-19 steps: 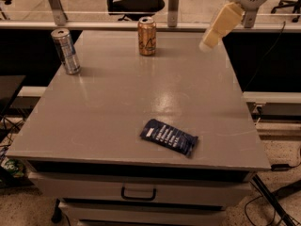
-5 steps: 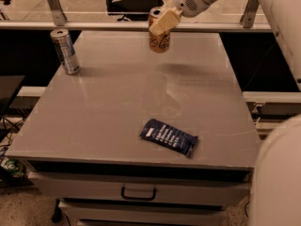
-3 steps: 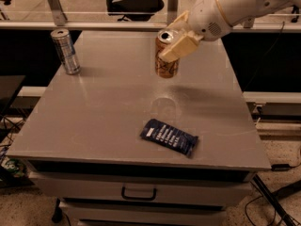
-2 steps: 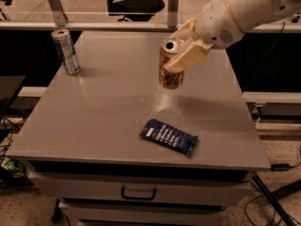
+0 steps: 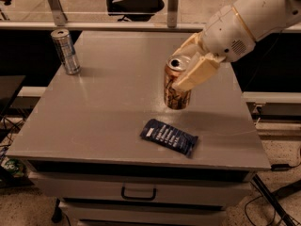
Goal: Move orange can near rxbar blueberry
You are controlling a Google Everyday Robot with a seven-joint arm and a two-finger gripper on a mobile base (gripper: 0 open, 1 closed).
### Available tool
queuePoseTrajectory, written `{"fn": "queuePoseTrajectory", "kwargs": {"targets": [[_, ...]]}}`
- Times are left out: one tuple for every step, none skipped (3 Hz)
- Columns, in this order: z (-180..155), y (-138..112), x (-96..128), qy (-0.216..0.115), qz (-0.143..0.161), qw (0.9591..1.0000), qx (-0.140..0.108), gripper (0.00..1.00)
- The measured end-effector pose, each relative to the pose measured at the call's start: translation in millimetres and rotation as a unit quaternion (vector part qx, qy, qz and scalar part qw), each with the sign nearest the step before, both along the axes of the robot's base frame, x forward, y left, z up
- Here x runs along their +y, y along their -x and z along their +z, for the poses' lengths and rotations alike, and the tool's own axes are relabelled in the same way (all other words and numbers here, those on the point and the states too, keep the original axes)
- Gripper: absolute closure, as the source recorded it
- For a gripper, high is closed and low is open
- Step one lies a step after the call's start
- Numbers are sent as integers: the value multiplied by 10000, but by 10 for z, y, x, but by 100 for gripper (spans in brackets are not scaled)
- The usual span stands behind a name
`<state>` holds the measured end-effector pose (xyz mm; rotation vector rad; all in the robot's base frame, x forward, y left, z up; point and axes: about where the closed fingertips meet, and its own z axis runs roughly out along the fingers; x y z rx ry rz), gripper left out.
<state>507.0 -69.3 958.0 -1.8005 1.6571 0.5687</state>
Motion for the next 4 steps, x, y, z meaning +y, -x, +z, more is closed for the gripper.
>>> {"fn": "queuePoseTrajectory", "kwargs": {"targets": [[-171,129,43,103,247,9993,252,99],[-255,61,111,138,265,9992,281,79],[-313,-73,138,157,173,9994,251,56],[-394,-284,167,104,68,9994,332,25]]}}
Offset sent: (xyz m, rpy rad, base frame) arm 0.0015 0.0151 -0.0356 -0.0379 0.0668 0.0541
